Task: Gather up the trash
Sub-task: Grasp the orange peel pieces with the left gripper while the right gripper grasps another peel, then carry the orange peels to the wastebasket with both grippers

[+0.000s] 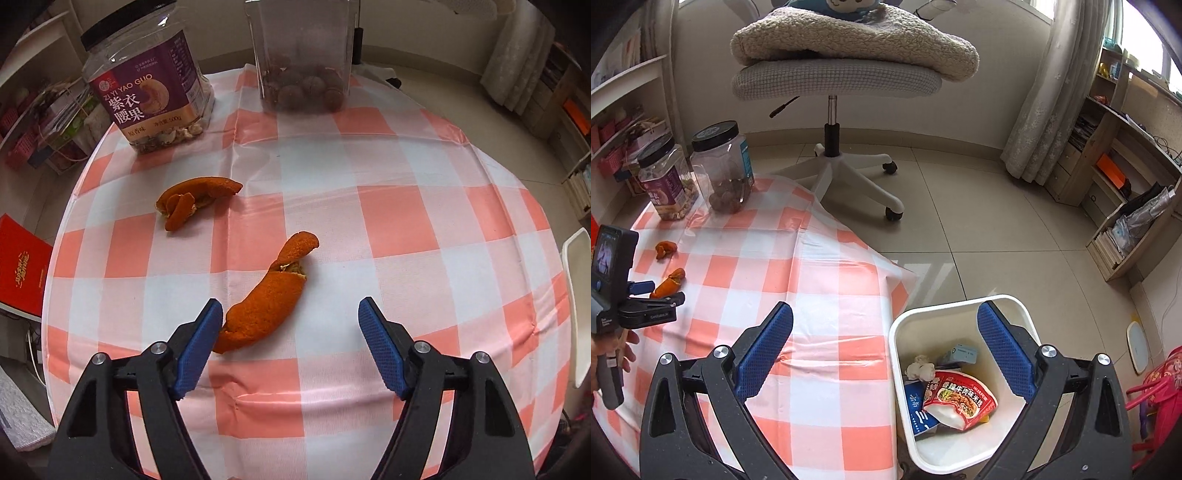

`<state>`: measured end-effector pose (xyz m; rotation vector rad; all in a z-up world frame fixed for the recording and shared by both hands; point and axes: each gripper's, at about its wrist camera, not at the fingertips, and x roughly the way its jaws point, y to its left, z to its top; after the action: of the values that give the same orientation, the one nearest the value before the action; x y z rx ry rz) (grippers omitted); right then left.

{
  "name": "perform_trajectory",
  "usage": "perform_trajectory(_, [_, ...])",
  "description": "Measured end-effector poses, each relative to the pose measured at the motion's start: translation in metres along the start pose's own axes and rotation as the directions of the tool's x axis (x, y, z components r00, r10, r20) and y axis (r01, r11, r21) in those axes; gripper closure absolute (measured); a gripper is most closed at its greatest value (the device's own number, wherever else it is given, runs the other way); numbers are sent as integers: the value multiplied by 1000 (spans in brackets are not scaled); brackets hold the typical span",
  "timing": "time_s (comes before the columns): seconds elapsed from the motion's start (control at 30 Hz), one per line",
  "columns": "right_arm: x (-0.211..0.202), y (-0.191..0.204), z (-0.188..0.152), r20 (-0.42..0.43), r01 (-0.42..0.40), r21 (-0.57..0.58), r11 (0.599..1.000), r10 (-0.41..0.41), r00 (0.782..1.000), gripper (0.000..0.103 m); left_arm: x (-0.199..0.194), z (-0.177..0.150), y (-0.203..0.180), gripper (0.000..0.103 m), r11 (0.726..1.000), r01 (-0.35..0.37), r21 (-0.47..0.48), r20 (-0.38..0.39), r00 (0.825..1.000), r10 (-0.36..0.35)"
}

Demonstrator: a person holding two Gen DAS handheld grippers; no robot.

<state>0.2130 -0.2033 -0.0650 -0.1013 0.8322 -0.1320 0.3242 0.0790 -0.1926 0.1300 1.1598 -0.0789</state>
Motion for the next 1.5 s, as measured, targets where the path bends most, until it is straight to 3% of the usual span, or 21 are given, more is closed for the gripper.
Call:
perform_trajectory(0.07, [2,14,0,23,-19,-48,999,20,1000,7,6,1,-3,52,999,-7,47,-4,1000,7])
perform_trajectory(0.1, [3,21,0,31,-42,-72,997,45,999,7,7,0,-2,56,998,15,57,-5,1000,-15])
perform_trajectory(0.17, [10,36,-2,36,-106,-116,988,111,993,7,6,0,6,78,996,62,58,-3,998,-62])
perform_trajectory(0.23, [18,57,-3,15,-184,-181,966,190,982,7,3,-4,20,83,995,78,55,3,997,-78])
perform_trajectory(0.5, [47,185,28,-5,-383,-474,793,433,902,8,-34,-50,117,85,977,176,-120,144,977,-158])
perform_trajectory(0.57, [63,221,32,-28,-403,-542,737,463,886,12,-40,-67,142,85,965,189,-181,187,970,-155])
perform_trajectory(0.67, [90,266,33,-103,-465,-590,660,509,854,28,-46,-93,172,85,941,218,-260,241,958,-156])
perform_trajectory(0.73, [105,289,33,-138,-490,-610,623,525,840,38,-47,-105,183,85,924,245,-295,266,950,-167])
perform_trajectory(0.83, [122,317,35,-167,-522,-627,578,555,815,40,-45,-117,191,85,903,281,-324,292,938,-187])
perform_trajectory(0.97, [139,344,40,-193,-540,-650,534,572,797,44,-43,-124,190,85,880,328,-343,322,921,-218])
perform_trajectory(1.07, [151,358,40,-220,-558,-645,522,572,790,57,-41,-130,185,85,880,329,-343,324,920,-218])
perform_trajectory(1.13, [154,358,42,-227,-590,-610,529,597,770,80,-40,-133,185,85,877,327,-351,324,922,-213])
perform_trajectory(1.17, [155,358,42,-227,-599,-588,544,600,767,85,-39,-134,186,85,876,325,-357,323,923,-210])
perform_trajectory(1.33, [141,343,26,-214,-627,-466,625,608,765,90,-43,-140,191,85,874,297,-385,317,932,-177])
perform_trajectory(1.5, [96,303,-7,-202,-633,-353,689,605,770,90,-75,-142,188,85,900,240,-365,292,947,-134])
